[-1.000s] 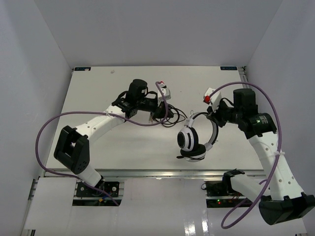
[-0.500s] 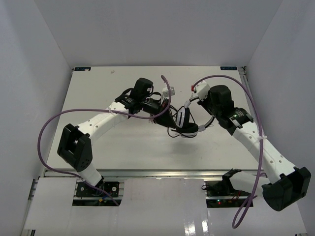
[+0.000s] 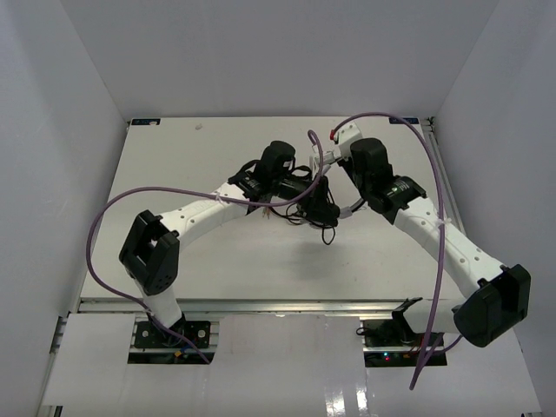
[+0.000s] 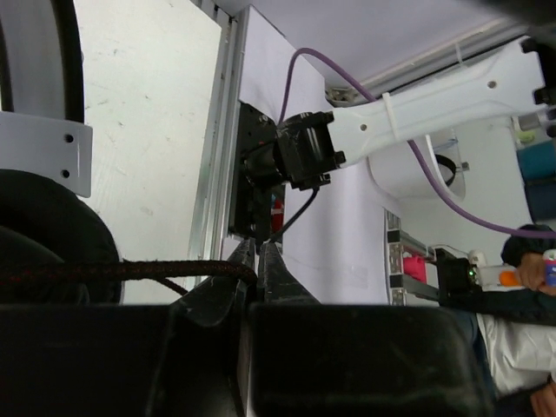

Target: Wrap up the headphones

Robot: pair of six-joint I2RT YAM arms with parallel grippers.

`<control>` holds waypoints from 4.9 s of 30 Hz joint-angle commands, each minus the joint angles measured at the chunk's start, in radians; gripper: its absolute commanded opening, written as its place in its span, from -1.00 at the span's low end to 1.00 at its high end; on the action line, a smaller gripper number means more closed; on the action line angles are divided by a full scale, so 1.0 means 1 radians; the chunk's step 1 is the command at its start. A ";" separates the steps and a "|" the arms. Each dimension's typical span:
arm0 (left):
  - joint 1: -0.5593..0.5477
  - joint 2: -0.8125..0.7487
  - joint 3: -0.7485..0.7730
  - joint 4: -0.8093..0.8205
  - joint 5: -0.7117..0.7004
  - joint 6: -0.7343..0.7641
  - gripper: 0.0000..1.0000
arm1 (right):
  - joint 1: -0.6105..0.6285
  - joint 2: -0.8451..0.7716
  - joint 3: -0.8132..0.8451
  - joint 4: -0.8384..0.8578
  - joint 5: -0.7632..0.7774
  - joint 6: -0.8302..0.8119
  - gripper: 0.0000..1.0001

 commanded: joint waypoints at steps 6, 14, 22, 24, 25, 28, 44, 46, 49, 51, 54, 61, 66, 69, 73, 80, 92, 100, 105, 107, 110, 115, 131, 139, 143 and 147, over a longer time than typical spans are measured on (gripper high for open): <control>-0.153 -0.193 -0.200 0.240 -0.474 0.031 0.20 | -0.229 0.038 0.282 -0.063 -0.336 0.336 -0.85; -0.227 -0.277 -0.463 0.601 -0.767 0.248 0.54 | -0.328 0.022 0.379 -0.145 -0.626 0.500 -0.85; -0.229 -0.163 -0.784 1.098 -0.878 0.454 0.60 | -0.468 -0.009 0.463 -0.186 -0.891 0.585 -0.85; -0.229 -0.114 -0.824 1.226 -0.935 0.477 0.63 | -0.489 -0.020 0.470 -0.191 -0.929 0.595 -0.85; -0.229 -0.086 -0.834 1.272 -0.960 0.507 0.68 | -0.493 -0.027 0.470 -0.192 -0.940 0.600 -0.85; -0.229 -0.004 -0.820 1.360 -0.983 0.623 0.76 | -0.507 -0.044 0.456 -0.189 -0.991 0.613 -0.85; -0.230 0.178 -0.564 1.167 -1.135 1.024 0.65 | -0.525 -0.117 0.384 -0.153 -1.129 0.627 -0.85; -0.222 0.203 -0.509 1.076 -1.100 1.034 0.34 | -0.527 -0.126 0.379 -0.150 -1.142 0.627 -0.85; -0.207 0.249 -0.467 1.045 -1.103 1.028 -0.23 | -0.528 -0.145 0.374 -0.149 -1.158 0.623 -0.85; -0.188 0.249 -0.467 1.040 -1.096 0.992 -0.54 | -0.530 -0.159 0.375 -0.150 -1.166 0.620 -0.85; -0.146 0.209 -0.527 1.066 -1.055 0.905 -0.81 | -0.539 -0.175 0.388 -0.154 -1.196 0.606 -0.85; -0.066 0.036 -0.680 1.083 -0.768 0.834 -1.00 | -0.550 -0.192 0.380 -0.188 -1.181 0.445 -0.85; -0.060 -0.052 -0.687 0.889 -0.611 0.927 -1.00 | -0.551 -0.170 0.331 -0.193 -1.088 0.390 -0.85; -0.085 -0.067 -0.648 0.751 -0.508 0.977 -1.00 | -0.551 -0.153 0.330 -0.190 -1.058 0.412 -0.85; -0.167 -0.078 -0.622 0.625 -0.507 1.076 -1.00 | -0.551 -0.116 0.346 -0.192 -1.022 0.439 -0.85; -0.120 -0.169 -0.710 0.678 -0.518 1.065 -1.00 | -0.606 -0.103 0.341 -0.194 -1.099 0.389 -0.85; 0.105 -0.148 -0.659 0.632 -0.429 1.003 -1.00 | -0.608 -0.149 0.301 -0.285 -1.328 0.090 -0.85; 0.297 -0.064 -0.426 0.499 -0.282 0.760 -1.00 | -0.596 -0.257 0.160 -0.408 -1.237 -0.330 -0.85; 0.305 -0.022 -0.188 0.321 -0.082 0.581 -1.00 | -0.540 -0.307 0.028 -0.310 -1.011 -0.415 -0.85; 0.305 -0.003 -0.102 0.260 -0.036 0.498 -1.00 | -0.491 -0.310 -0.011 -0.276 -0.933 -0.427 -0.85; 0.304 0.027 0.042 0.147 -0.022 0.405 -1.00 | -0.414 -0.316 -0.058 -0.232 -0.843 -0.426 -0.85; 0.288 0.037 0.129 0.077 0.069 0.252 -1.00 | -0.234 -0.293 -0.129 -0.101 -0.553 -0.327 -0.85; 0.116 -0.049 -0.018 0.287 0.004 -0.264 -0.66 | -0.109 -0.043 0.018 0.136 -0.034 0.027 -0.85; 0.050 -0.055 -0.034 0.368 -0.244 -0.410 -0.28 | -0.103 0.039 0.068 0.121 -0.074 0.145 -0.85; -0.015 -0.038 -0.020 0.360 -0.317 -0.398 -0.11 | -0.106 0.076 0.097 0.105 -0.087 0.182 -0.85; -0.064 -0.042 -0.091 0.366 -0.400 -0.334 0.01 | -0.155 0.089 0.182 0.049 -0.181 0.242 -0.85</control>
